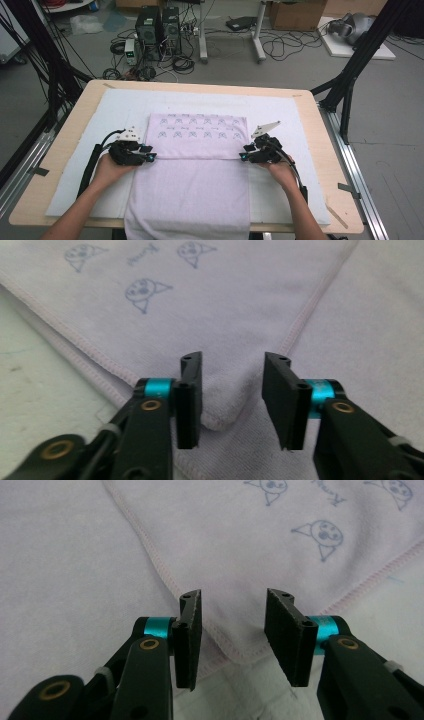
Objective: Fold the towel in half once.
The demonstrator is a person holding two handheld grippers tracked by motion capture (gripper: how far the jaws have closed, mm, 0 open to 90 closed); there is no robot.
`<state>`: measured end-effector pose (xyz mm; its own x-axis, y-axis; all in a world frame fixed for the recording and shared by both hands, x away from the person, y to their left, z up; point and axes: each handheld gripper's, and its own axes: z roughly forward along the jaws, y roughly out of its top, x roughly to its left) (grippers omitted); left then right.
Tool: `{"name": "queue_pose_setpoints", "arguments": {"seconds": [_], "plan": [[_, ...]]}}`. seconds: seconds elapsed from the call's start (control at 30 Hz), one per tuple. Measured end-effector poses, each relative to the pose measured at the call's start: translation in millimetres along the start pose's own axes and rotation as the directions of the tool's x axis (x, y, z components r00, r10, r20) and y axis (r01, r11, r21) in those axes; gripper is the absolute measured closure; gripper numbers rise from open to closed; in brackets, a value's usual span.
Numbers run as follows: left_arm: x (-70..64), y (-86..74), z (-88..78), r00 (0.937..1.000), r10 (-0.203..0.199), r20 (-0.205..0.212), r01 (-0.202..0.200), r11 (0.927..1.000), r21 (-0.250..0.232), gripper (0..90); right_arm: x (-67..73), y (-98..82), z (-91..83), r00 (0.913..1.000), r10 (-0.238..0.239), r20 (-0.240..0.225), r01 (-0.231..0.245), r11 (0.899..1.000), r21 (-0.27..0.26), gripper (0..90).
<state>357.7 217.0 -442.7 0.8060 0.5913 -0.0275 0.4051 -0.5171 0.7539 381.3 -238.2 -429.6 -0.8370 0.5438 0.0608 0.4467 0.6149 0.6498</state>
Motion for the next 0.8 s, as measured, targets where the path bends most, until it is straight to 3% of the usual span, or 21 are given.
{"name": "queue_pose_setpoints", "arguments": {"seconds": [0.07, 0.1, 0.17, 0.3, 0.5, 0.67, 0.8], "plan": [[1.2, -0.8, -0.4, 0.9999, -0.011, -0.007, 0.011, 0.9999, -0.007, 77.9, 0.9, -0.7, 4.6, 0.9999, -0.010, 0.002, 0.010, 1.000, 0.012, 64.3], [3.2, -1.3, -0.8, 0.9998, -0.019, -0.004, 0.019, 0.9997, -0.013, 82.0, 1.2, -0.3, 4.3, 0.9998, -0.013, 0.016, 0.013, 1.000, 0.013, 69.6], [5.4, -1.4, -2.2, 0.9994, -0.035, 0.005, 0.035, 0.9993, -0.015, 85.8, 0.7, 0.2, 4.1, 1.0000, -0.008, -0.004, 0.008, 1.000, 0.014, 82.4], [7.4, 2.2, -11.6, 0.9986, -0.052, 0.011, 0.052, 0.9978, -0.042, 86.4, 0.0, 4.0, 1.0, 0.9998, -0.020, -0.005, 0.020, 1.000, 0.000, 86.2], [4.6, 13.5, -41.9, 0.9990, -0.037, 0.024, 0.039, 0.9950, -0.092, 86.4, 8.5, 11.7, -27.3, 0.9995, -0.031, 0.000, 0.031, 0.991, -0.129, 86.4], [-14.7, 3.4, -64.7, 0.9996, -0.012, 0.027, 0.014, 0.9952, -0.097, 86.2, 41.7, 6.1, -44.0, 0.9960, -0.082, -0.035, 0.077, 0.989, -0.128, 86.5], [-39.0, -18.2, -80.1, 0.9985, 0.014, 0.053, -0.009, 0.9955, -0.094, 85.9, 71.9, -11.1, -50.9, 0.9906, -0.107, -0.085, 0.095, 0.987, -0.128, 86.4]]}}
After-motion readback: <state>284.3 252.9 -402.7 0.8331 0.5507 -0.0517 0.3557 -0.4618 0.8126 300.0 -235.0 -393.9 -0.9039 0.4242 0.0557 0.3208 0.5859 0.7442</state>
